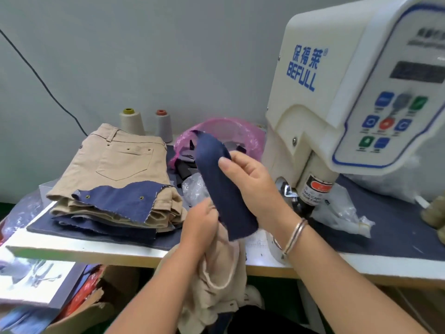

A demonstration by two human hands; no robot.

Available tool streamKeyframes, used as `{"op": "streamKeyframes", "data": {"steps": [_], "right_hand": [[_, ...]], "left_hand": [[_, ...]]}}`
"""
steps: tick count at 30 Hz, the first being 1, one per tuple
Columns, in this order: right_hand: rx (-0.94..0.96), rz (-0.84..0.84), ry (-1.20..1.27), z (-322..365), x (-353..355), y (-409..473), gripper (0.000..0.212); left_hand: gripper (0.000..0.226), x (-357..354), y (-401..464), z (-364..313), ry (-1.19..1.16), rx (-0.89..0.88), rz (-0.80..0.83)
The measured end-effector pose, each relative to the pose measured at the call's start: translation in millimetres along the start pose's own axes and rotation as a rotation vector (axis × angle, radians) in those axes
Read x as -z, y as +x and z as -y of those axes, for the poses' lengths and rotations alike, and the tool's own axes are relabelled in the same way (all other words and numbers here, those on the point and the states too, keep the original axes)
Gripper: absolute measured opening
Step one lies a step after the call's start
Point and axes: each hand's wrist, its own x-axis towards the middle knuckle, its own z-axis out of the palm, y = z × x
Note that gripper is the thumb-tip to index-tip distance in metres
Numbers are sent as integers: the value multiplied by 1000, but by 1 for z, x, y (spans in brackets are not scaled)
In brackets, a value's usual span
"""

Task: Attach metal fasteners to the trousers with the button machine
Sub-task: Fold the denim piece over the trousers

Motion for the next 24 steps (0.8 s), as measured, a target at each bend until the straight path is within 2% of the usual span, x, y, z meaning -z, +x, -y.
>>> {"op": "streamKeyframes", "data": {"steps": [2, 3, 4, 6, 8, 11, 13, 14, 15, 17, 19, 20, 21, 22, 24], "right_hand": [[-30, 297, -140, 10, 10, -35, 16], [-76, 447, -288, 11, 16, -45, 14], [-110, 576, -467, 9, 22, -52, 11], [-109, 724, -811, 0, 35, -56, 14], [-60, 801, -1123, -10, 39, -55, 17], [102, 795, -1452, -23, 36, -47, 21], [204, 729, -1540, -29, 32, -38, 24], [243, 692, -1566, -31, 30, -34, 25], [275, 660, -1586, -33, 28, -30, 26], [316, 626, -1577, -37, 23, -22, 25], [276, 609, -1517, -40, 20, -16, 24], [235, 597, -1479, -42, 20, -13, 25], [187, 587, -1443, -43, 21, -10, 26], [133, 578, -1404, -44, 23, -8, 27], [35, 572, -1301, -45, 26, -6, 27]], "left_hand": [[4, 7, 1, -7, -200, 47, 32], [6, 11, 2, -11, -227, 63, 49], [18, 14, 4, -13, -274, 82, 50], [26, 21, 8, -16, -428, 194, 11], [20, 26, 9, -18, -525, 326, 42], [23, 31, 7, -25, -439, 428, 180], [24, 32, 9, -35, -431, 402, 277], [27, 33, 10, -38, -355, 343, 282], [29, 34, 13, -38, -170, 243, 250], [36, 38, 13, -36, 240, 10, 12], [31, 48, -1, -37, 341, -217, -195], [30, 53, -9, -37, 343, -272, -161], [34, 58, -18, -37, 356, -264, -31], [36, 60, -27, -36, 411, -204, 157], [24, 65, -38, -31, 544, -97, 502]]}}
